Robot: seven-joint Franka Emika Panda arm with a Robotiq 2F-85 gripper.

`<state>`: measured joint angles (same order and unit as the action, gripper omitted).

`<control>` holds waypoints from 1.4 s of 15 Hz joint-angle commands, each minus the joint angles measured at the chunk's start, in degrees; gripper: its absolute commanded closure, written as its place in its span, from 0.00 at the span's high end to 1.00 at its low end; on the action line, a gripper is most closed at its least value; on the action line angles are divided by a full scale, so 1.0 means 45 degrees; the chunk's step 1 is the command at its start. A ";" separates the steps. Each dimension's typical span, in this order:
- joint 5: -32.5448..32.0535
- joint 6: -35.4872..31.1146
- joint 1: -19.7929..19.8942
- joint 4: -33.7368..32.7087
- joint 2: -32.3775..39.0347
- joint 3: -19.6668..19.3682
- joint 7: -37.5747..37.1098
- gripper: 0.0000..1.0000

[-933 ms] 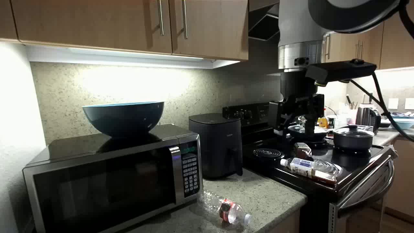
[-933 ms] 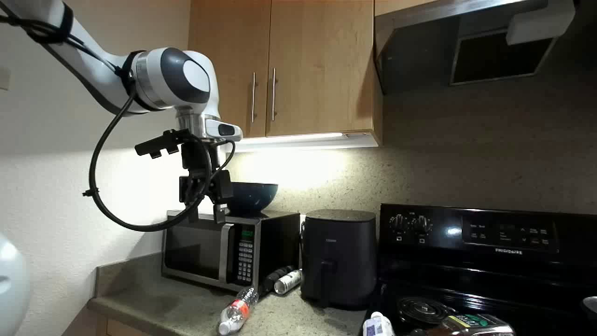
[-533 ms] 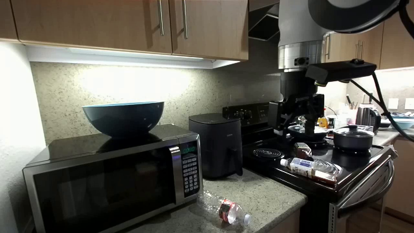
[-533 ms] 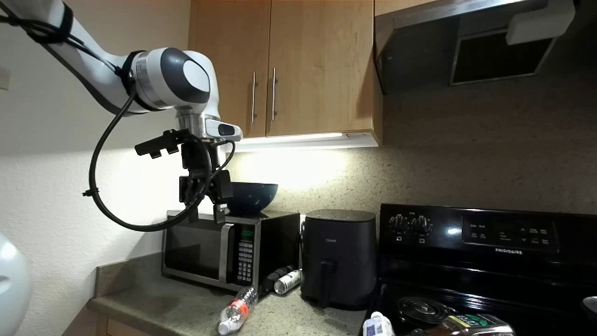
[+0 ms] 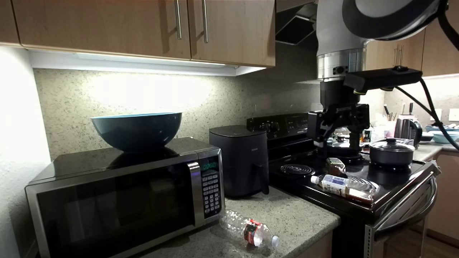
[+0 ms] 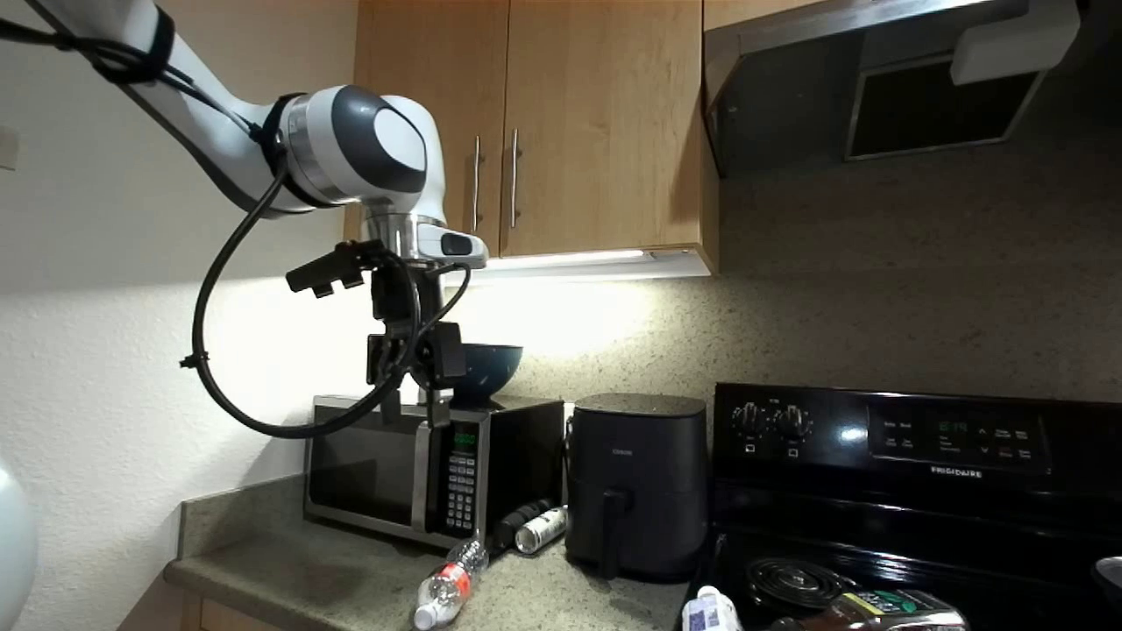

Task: Put the bottle upright

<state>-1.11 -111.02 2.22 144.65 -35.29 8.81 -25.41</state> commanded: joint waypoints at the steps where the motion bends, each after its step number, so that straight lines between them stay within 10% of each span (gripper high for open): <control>1: -0.0493 0.0892 0.0680 -0.0190 0.0348 -0.0742 0.0509 1.00; 12: -0.0862 0.1391 0.1065 -0.0613 0.1213 -0.1853 0.1534 1.00; 21: -0.2345 0.2097 0.0898 -0.2856 0.4418 -0.3564 0.7928 1.00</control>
<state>-9.42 -104.40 6.64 137.84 -22.43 -5.54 2.47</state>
